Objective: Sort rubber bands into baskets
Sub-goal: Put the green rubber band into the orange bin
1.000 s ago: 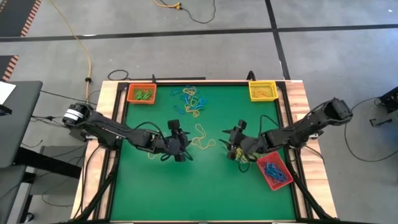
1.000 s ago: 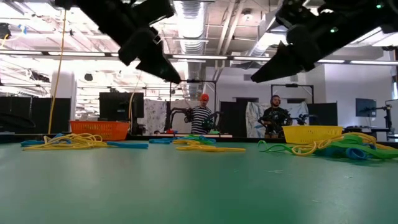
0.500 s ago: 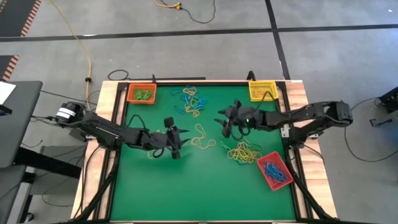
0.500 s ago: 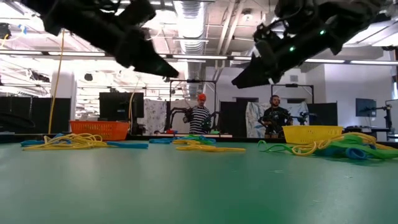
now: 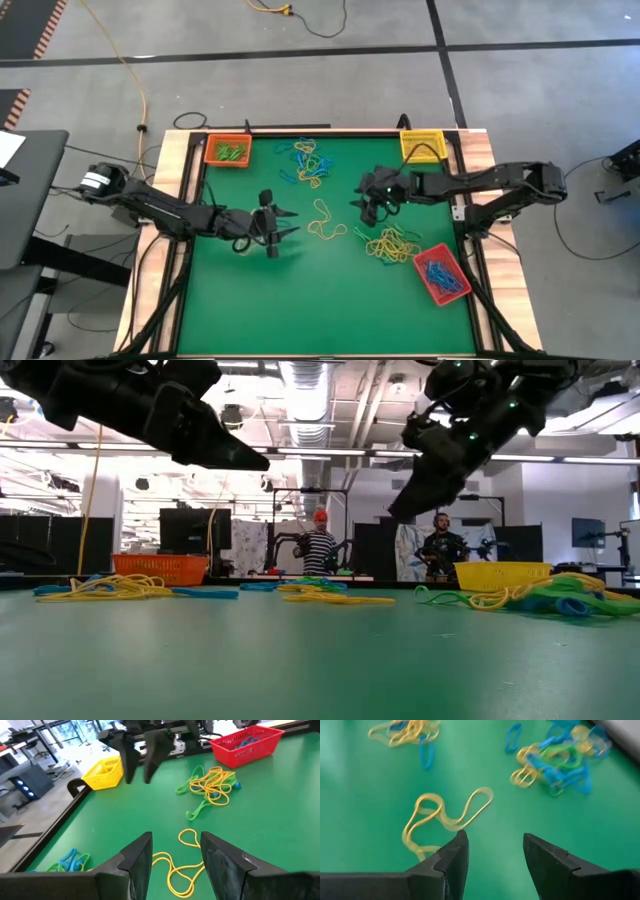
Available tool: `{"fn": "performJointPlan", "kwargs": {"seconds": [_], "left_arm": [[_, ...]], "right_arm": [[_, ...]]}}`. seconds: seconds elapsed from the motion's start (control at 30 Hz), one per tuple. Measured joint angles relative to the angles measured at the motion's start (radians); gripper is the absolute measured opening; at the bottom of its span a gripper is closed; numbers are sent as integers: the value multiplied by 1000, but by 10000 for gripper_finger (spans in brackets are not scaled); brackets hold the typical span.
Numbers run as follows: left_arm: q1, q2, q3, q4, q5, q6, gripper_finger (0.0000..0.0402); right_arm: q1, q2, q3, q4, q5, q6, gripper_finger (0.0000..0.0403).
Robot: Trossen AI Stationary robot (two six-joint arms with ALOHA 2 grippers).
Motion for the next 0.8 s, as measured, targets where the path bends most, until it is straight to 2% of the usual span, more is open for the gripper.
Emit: {"fn": "performJointPlan", "kwargs": {"seconds": [0.47, 0.63, 0.8], "left_arm": [[0, 5, 0, 0, 26, -10, 157], [0, 5, 1, 0, 44, -25, 157], [0, 5, 1, 4, 47, -26, 157]], "right_arm": [[176, 150, 1, -101, 31, 126, 213], [210, 162, 2, -174, 106, 150, 193], [234, 184, 3, -180, 105, 174, 172]]}}
